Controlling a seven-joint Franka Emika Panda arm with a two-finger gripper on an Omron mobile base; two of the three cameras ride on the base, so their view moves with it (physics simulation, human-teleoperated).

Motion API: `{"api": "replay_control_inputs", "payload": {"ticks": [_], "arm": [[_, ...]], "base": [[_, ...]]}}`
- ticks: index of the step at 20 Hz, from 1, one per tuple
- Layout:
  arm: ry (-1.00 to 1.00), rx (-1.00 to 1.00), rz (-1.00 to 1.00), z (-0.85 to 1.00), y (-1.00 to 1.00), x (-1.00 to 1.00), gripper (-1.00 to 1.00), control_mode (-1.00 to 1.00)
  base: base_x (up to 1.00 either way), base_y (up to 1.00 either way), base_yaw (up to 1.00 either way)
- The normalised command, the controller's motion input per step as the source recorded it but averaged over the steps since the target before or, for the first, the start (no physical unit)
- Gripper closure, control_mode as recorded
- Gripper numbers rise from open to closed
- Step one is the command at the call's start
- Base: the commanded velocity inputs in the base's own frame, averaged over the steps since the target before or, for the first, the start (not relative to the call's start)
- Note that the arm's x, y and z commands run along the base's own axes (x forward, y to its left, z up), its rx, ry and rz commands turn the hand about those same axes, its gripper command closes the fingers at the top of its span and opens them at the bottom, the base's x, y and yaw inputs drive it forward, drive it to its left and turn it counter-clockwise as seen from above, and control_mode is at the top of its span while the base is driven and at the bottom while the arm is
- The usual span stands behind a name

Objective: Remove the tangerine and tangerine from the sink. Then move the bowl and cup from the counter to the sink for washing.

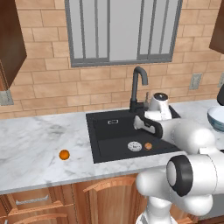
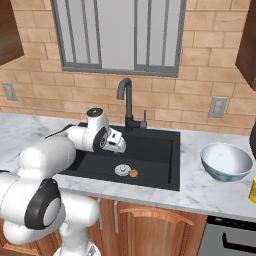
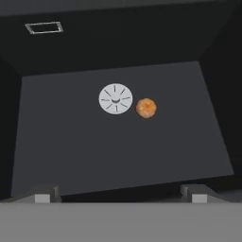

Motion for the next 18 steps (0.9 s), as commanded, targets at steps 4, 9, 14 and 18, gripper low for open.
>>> {"api": "replay_control_inputs", "payload": {"ticks": [4, 9, 14, 18], "arm": [[-0.10, -0.04, 0.00, -0.14, -0.21, 0.01, -1.00, -1.00], [-0.07, -0.03, 0.00, -0.13, -0.21, 0.05, -1.00, -1.00], [-0.02, -0.04, 0.00, -0.09, -0.19, 0.12, -1.00, -1.00], [0.04, -0.09, -0.04, -0.01, -0.08, 0.25, -1.00, -1.00]], "base": [[0.00, 0.00, 0.00], [0.00, 0.00, 0.00], [0.00, 0.00, 0.00], [0.00, 0.00, 0.00]]}}
